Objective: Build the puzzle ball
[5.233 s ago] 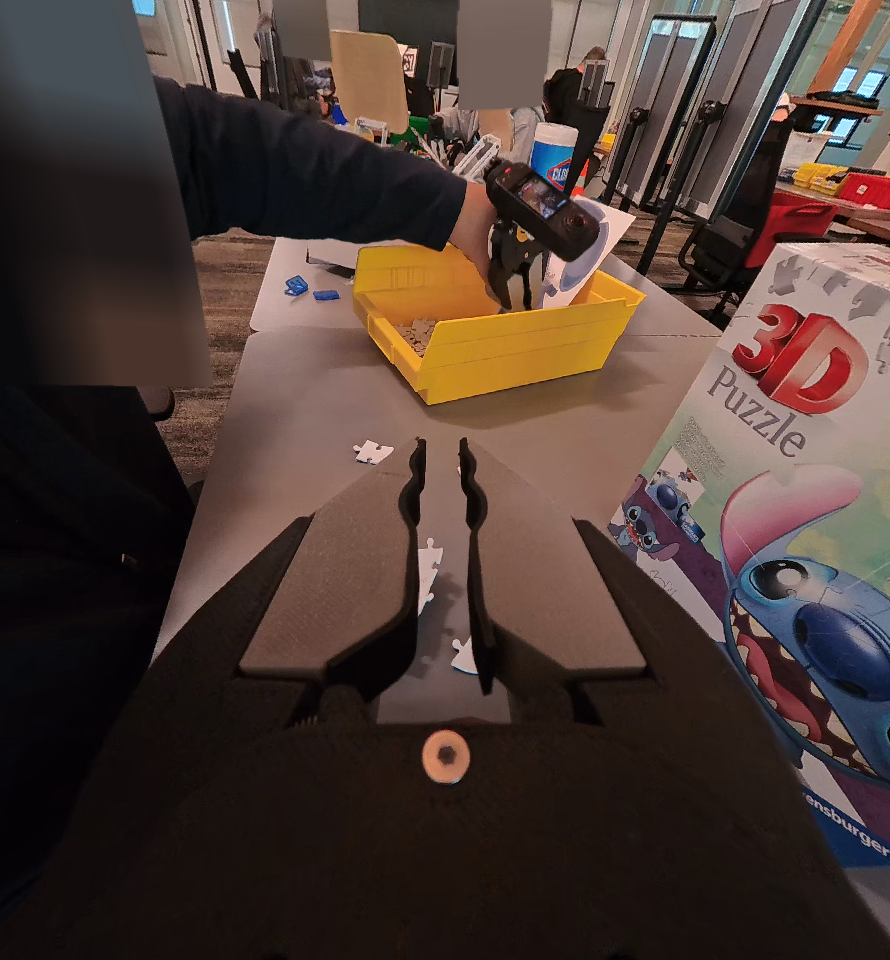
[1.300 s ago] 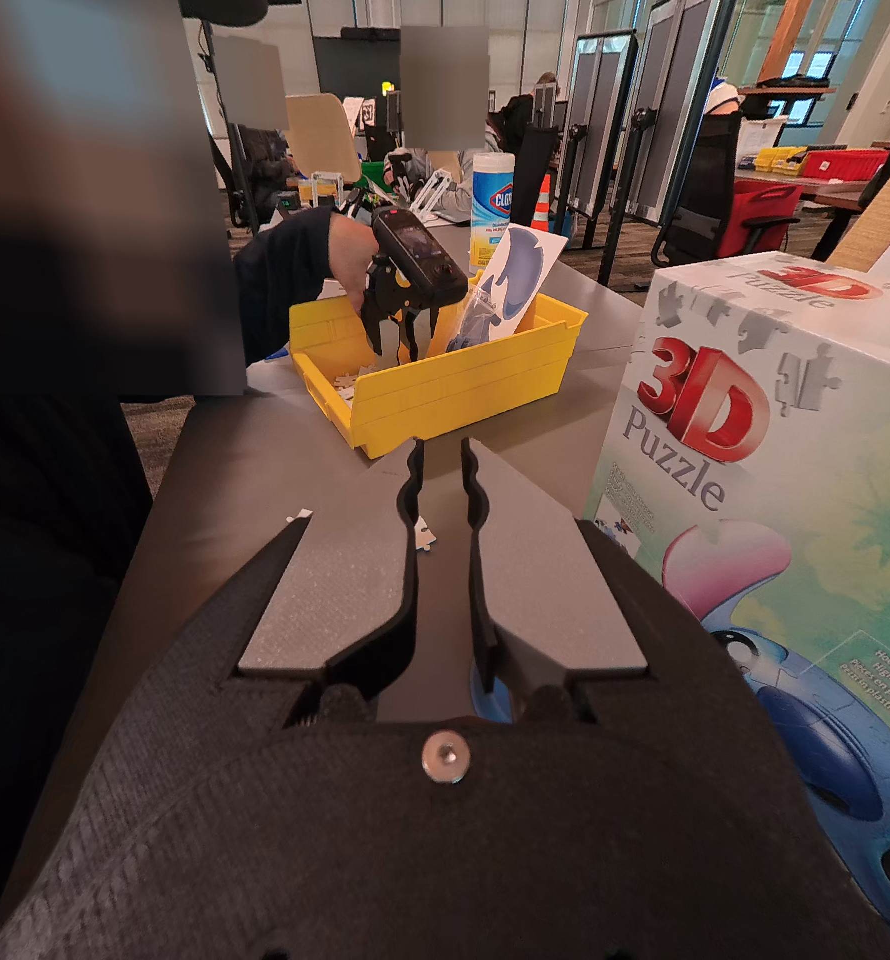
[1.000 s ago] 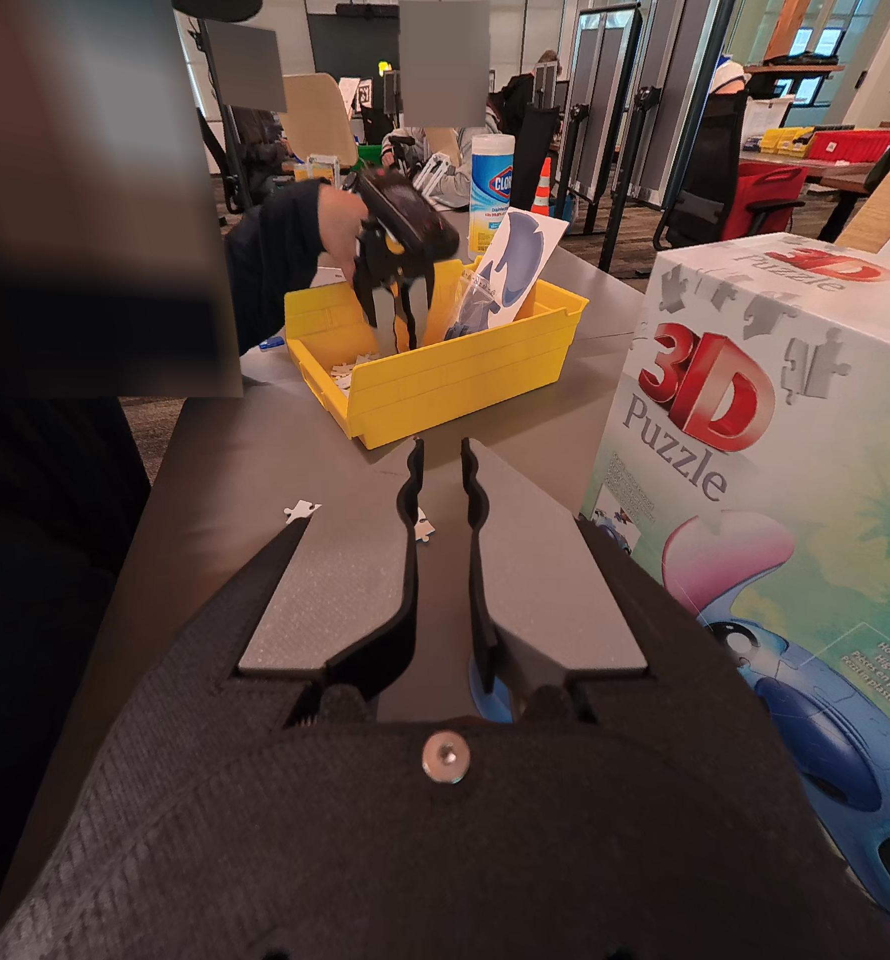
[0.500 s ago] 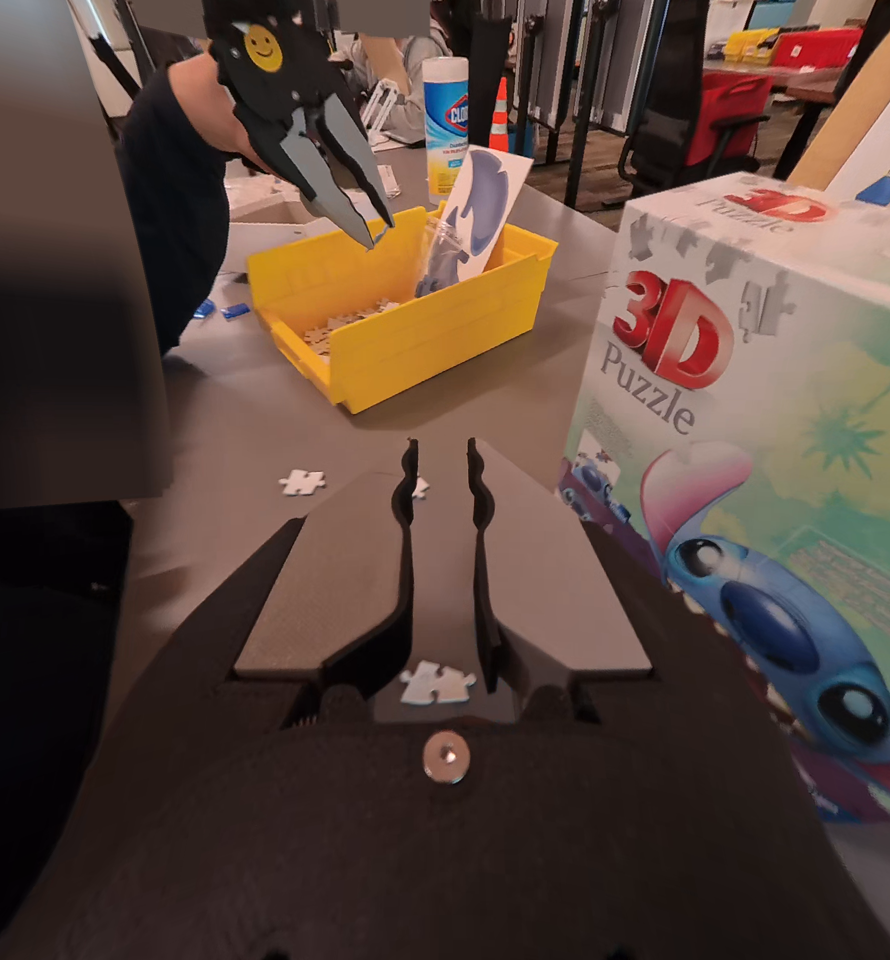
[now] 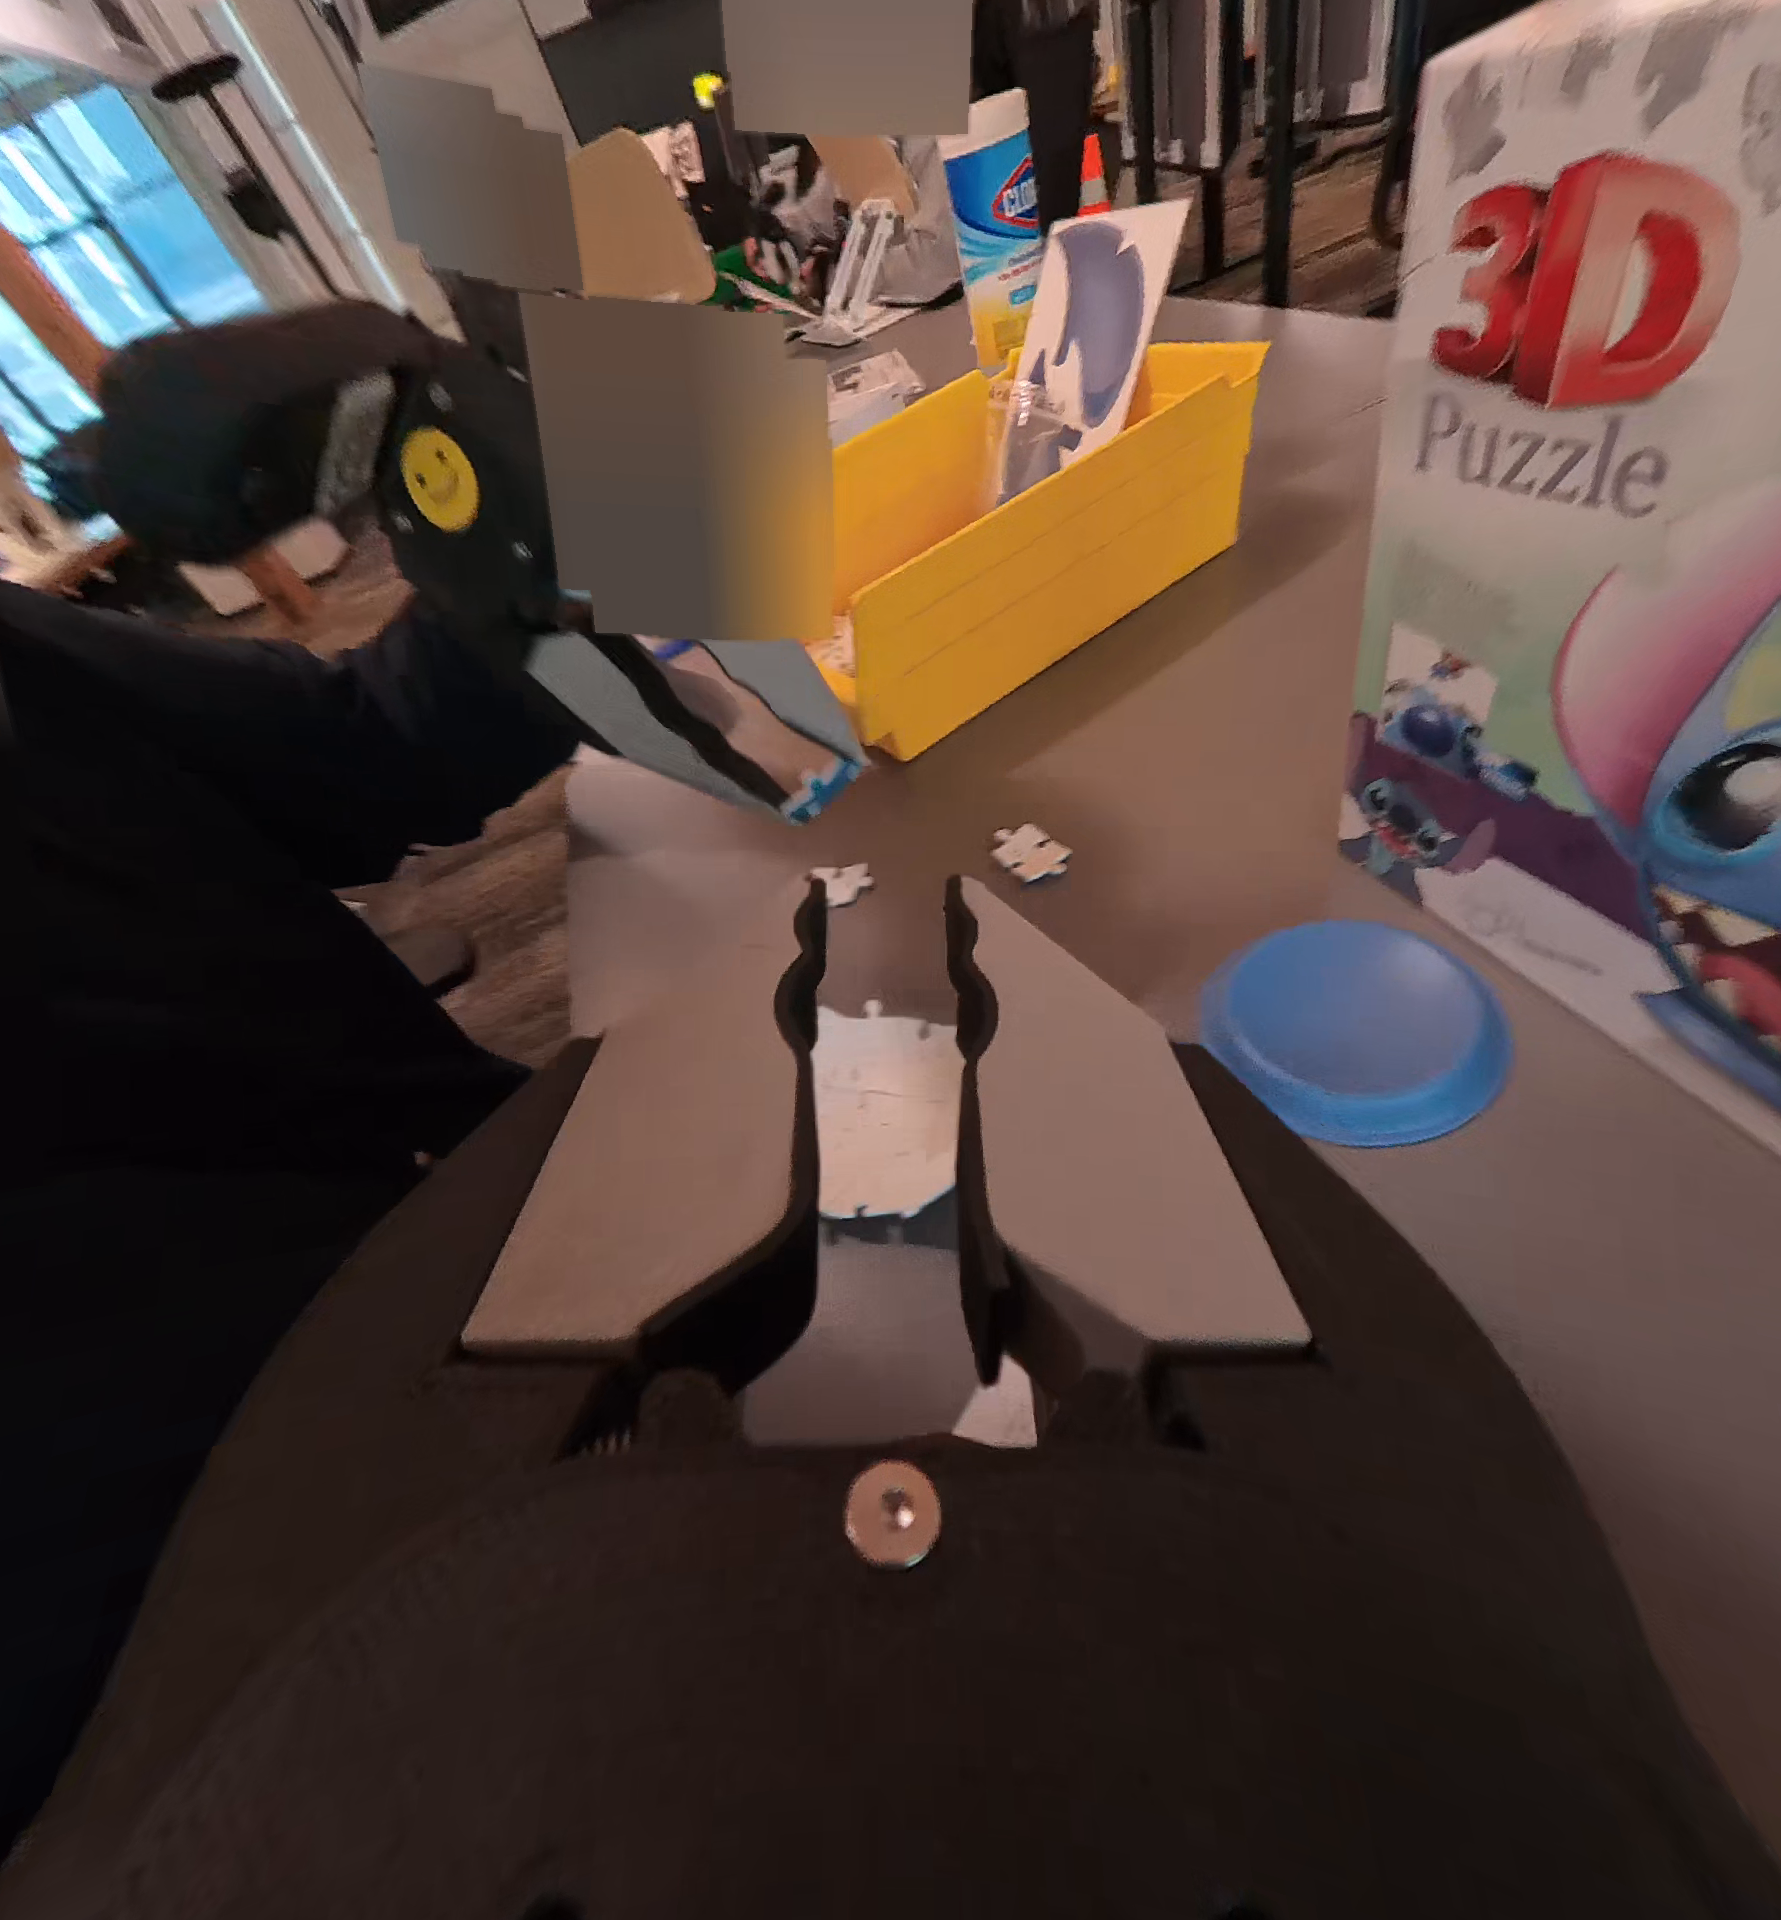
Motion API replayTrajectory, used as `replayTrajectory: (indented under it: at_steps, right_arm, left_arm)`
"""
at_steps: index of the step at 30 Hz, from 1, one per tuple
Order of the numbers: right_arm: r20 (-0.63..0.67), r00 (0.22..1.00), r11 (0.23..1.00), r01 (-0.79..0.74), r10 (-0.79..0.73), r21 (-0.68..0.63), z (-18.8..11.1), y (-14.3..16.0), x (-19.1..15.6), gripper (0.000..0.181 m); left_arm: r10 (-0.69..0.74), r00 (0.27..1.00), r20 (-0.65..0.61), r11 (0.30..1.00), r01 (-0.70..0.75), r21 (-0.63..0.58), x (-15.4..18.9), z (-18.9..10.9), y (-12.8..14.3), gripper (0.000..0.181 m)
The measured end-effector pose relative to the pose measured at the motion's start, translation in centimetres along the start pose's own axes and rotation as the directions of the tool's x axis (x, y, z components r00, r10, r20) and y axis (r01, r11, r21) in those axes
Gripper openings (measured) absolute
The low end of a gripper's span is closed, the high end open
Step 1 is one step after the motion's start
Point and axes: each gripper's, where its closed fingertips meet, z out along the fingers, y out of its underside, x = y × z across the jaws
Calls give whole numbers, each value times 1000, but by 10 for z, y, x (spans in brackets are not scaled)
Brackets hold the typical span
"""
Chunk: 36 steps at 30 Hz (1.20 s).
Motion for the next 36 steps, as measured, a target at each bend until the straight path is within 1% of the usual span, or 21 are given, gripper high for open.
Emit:
replayTrajectory:
  at_steps: [2,3,6,8,9,11,15,17,20,25,26,29,31,32,34,36]
  right_arm:
    - [67,997,999,-39,38,9,2,7,-13,22]
    - [94,994,998,-55,54,8,4,11,-19,23]
    - [115,989,995,-96,98,-18,13,26,-28,23]
    - [114,983,989,-141,144,-32,21,34,-32,23]
    - [111,979,985,-167,170,-30,24,37,-33,23]
    - [87,971,975,-223,224,-22,28,41,-31,23]
    - [-23,955,956,-294,294,21,29,46,-8,26]
    - [-34,953,953,-301,302,25,30,46,-4,27]
    - [-105,956,961,-275,273,-7,34,52,6,24]
    - [-91,954,955,-291,286,-48,41,61,10,10]
    - [-88,953,954,-294,289,-53,42,62,11,9]
    - [-57,947,947,-319,317,-30,46,60,13,10]
    - [-50,947,948,-318,316,-26,48,59,15,0]
    - [-55,949,949,-313,311,-29,49,60,15,0]
    - [-58,950,951,-308,305,-40,50,62,16,0]
    - [-49,948,947,-316,314,-53,52,64,14,0]
  left_arm:
    - [113,993,-20,993,-112,49,16,15,-14,25]
    - [166,986,-6,983,-166,73,19,20,-21,25]
    - [314,946,83,940,-322,109,18,33,-34,25]
    - [361,919,159,925,-375,66,8,42,-35,25]
    - [373,913,167,923,-384,35,6,48,-33,25]
    - [385,905,181,919,-395,17,4,55,-35,25]
    - [404,885,231,910,-415,2,-2,63,-46,25]
    - [420,874,245,902,-432,-7,-4,64,-52,25]
    - [436,866,244,894,-449,-5,-2,66,-60,25]
    - [424,879,219,902,-432,-10,-1,68,-60,25]
    - [414,883,218,906,-423,-8,-1,68,-61,25]
    - [422,876,231,902,-431,-17,-2,67,-62,25]
    - [432,870,239,898,-440,-22,-2,66,-62,25]
    - [429,872,235,900,-436,-26,-2,67,-61,25]
    - [402,891,213,913,-408,-16,0,67,-59,25]
    - [330,928,170,941,-338,21,4,66,-58,25]
